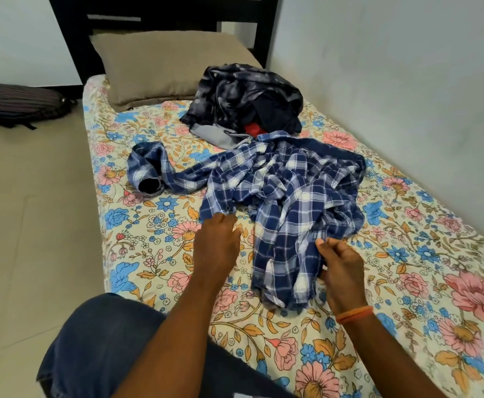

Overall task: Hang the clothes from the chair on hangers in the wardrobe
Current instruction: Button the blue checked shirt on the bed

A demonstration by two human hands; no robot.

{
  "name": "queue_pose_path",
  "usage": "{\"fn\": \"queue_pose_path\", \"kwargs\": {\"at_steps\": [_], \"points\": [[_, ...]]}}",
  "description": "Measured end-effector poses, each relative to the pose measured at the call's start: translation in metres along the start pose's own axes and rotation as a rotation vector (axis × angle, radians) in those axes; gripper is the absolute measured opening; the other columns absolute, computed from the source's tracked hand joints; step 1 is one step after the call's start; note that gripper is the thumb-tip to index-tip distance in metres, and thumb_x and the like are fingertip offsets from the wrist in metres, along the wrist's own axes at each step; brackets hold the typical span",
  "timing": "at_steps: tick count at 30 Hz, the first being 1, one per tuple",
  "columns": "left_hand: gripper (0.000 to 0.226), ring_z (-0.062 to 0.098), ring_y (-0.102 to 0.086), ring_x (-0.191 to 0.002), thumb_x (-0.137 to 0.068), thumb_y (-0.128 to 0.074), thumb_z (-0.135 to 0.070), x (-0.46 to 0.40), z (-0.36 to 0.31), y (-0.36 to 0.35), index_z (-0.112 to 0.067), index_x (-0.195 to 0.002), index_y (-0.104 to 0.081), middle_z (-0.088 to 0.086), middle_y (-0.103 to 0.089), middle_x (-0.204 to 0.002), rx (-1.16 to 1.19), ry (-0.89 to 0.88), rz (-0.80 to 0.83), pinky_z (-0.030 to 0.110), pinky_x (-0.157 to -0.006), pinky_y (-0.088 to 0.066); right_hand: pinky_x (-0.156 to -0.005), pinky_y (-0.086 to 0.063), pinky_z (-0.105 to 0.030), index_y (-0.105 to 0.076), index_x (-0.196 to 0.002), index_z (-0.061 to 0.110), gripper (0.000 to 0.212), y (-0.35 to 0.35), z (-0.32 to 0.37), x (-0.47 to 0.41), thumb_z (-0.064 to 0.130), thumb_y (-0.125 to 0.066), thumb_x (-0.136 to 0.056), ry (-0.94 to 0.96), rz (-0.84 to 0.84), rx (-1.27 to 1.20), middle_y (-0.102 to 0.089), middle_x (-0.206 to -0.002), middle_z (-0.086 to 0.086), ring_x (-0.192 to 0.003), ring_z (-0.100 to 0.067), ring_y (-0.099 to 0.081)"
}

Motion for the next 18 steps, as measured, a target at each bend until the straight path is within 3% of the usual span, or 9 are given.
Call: {"fn": "queue_pose_path", "kwargs": {"at_steps": [3, 6, 8, 11, 14, 16, 18], "points": [[0.014, 0.027, -0.063, -0.088, -0.091, -0.065, -0.023, -0.004, 0.02, -0.007, -0.013, -0.1, -0.068, 0.008, -0.066, -0.096, -0.11, 0.118, 0.099, 0.035, -0.065, -0.049, -0.087, -0.057, -0.047, -0.067, -0.102, 0.006, 0.015, -0.017, -0.001, -0.001, 0.018, -0.061, -0.096, 0.11, 0.042, 0.146, -0.072, -0.1, -0.01, -0.091, -0.023, -0.068], [0.011, 0.023, -0.065, -0.063, -0.091, -0.062, -0.008, -0.006, 0.034, -0.002, -0.011, -0.086, -0.072, 0.005, -0.067, -0.073, 0.239, 0.384, 0.077, 0.032, -0.052, -0.048, -0.084, -0.055, -0.044, -0.067, -0.095, 0.014, 0.01, -0.036, -0.005, -0.002, 0.019, -0.058, -0.098, 0.145, 0.105, 0.222, -0.07, -0.097, -0.008, -0.091, -0.025, -0.067], [0.011, 0.023, -0.063, -0.064, -0.09, -0.063, -0.01, -0.011, 0.05, 0.007, -0.01, -0.087, -0.074, 0.003, -0.065, -0.071, 0.337, 0.539, 0.064, 0.035, -0.063, -0.053, -0.077, -0.049, -0.037, -0.065, -0.087, 0.02, 0.016, -0.043, -0.009, -0.003, 0.015, -0.056, -0.099, 0.12, 0.084, 0.191, -0.066, -0.089, -0.005, -0.083, -0.022, -0.06], [0.011, 0.034, -0.065, -0.088, -0.083, -0.064, -0.014, -0.015, 0.064, 0.015, -0.013, -0.088, -0.074, 0.011, -0.07, -0.091, 0.277, 0.652, 0.089, 0.046, -0.084, -0.054, -0.072, -0.043, -0.035, -0.066, -0.075, 0.024, 0.026, -0.05, -0.015, -0.004, 0.012, -0.057, -0.097, 0.055, 0.055, 0.112, -0.059, -0.078, -0.008, -0.075, -0.02, -0.051], [0.028, 0.038, -0.054, -0.109, -0.083, -0.061, -0.007, -0.022, 0.05, 0.02, -0.01, -0.109, -0.07, 0.015, -0.062, -0.114, 0.027, 0.514, -0.08, 0.05, -0.09, -0.045, -0.072, -0.048, -0.031, -0.069, -0.085, 0.02, 0.014, -0.047, -0.015, -0.006, 0.012, -0.064, -0.094, 0.082, 0.061, 0.132, -0.069, -0.083, -0.004, -0.077, -0.021, -0.06], [0.032, 0.035, -0.054, -0.107, -0.086, -0.057, -0.001, -0.034, 0.038, 0.02, -0.01, -0.114, -0.069, 0.014, -0.064, -0.113, 0.086, 0.284, -0.19, 0.049, -0.083, -0.048, -0.071, -0.051, -0.023, -0.07, -0.094, 0.014, 0.004, -0.043, -0.017, -0.007, 0.013, -0.069, -0.091, 0.074, 0.088, 0.152, -0.073, -0.087, -0.003, -0.082, -0.017, -0.067], [0.023, 0.032, -0.054, -0.103, -0.093, -0.054, -0.004, -0.044, 0.035, 0.011, -0.008, -0.109, -0.07, 0.013, -0.065, -0.106, 0.089, 0.111, -0.142, 0.044, -0.076, -0.05, -0.071, -0.054, -0.021, -0.071, -0.098, 0.01, 0.01, -0.039, -0.022, -0.007, 0.013, -0.071, -0.089, 0.005, 0.113, 0.141, -0.074, -0.09, -0.003, -0.084, -0.014, -0.069]]}}
Point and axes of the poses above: each hand's wrist, its own x-axis away from the middle knuckle, its own y-axis out of the back of the hand, z = x × y, the point moved 3 cm from there along -x, towards the middle knuckle
